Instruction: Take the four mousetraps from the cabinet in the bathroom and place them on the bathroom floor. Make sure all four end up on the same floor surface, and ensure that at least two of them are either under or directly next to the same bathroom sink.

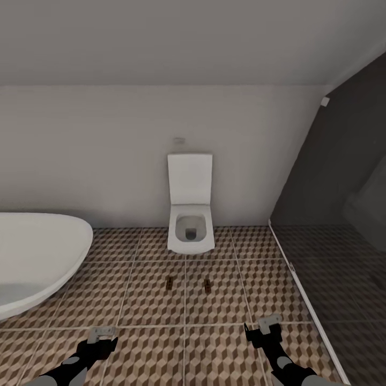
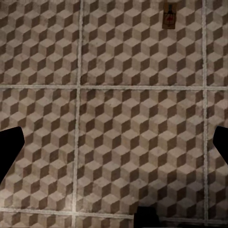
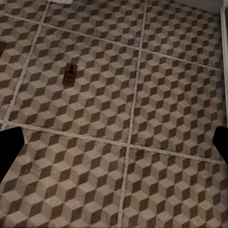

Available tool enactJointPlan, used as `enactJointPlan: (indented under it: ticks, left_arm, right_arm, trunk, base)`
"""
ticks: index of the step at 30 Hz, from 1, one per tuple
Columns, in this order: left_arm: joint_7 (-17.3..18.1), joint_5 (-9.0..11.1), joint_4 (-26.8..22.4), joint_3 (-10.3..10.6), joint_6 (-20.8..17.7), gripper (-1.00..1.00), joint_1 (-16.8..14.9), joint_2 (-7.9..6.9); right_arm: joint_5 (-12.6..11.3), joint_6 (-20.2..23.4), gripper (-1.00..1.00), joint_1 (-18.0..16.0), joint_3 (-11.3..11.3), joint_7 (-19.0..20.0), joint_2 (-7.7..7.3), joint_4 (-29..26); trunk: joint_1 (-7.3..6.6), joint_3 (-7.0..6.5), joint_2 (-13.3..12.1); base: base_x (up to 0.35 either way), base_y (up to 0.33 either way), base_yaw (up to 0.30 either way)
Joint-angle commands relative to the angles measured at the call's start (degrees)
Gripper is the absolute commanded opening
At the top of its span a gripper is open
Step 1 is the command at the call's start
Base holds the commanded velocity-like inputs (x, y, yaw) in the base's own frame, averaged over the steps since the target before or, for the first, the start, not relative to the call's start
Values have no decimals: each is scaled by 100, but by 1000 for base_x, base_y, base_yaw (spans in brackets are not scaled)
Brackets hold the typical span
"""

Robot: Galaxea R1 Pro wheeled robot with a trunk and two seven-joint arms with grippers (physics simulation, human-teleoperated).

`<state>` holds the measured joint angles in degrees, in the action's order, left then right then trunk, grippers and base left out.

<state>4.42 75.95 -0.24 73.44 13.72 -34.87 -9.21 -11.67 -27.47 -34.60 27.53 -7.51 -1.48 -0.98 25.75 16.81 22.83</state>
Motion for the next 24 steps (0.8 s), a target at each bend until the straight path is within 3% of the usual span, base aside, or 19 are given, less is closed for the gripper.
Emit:
enactJointPlan:
  ticks: [1, 24]
  left_arm:
    - [24, 61, -2, 39, 8, 100, -2, -2]
    - [24, 61, -2, 39, 8, 100, -4, -1]
  right_arm:
    - [-46, -13, 100, -3, 50, -14, -1, 1]
    - [-46, -6, 100, -3, 50, -10, 6, 1]
  trunk:
    - [3, 1, 9]
    - [3, -188, 9]
  base:
    - [0, 0, 0]
    - [0, 0, 0]
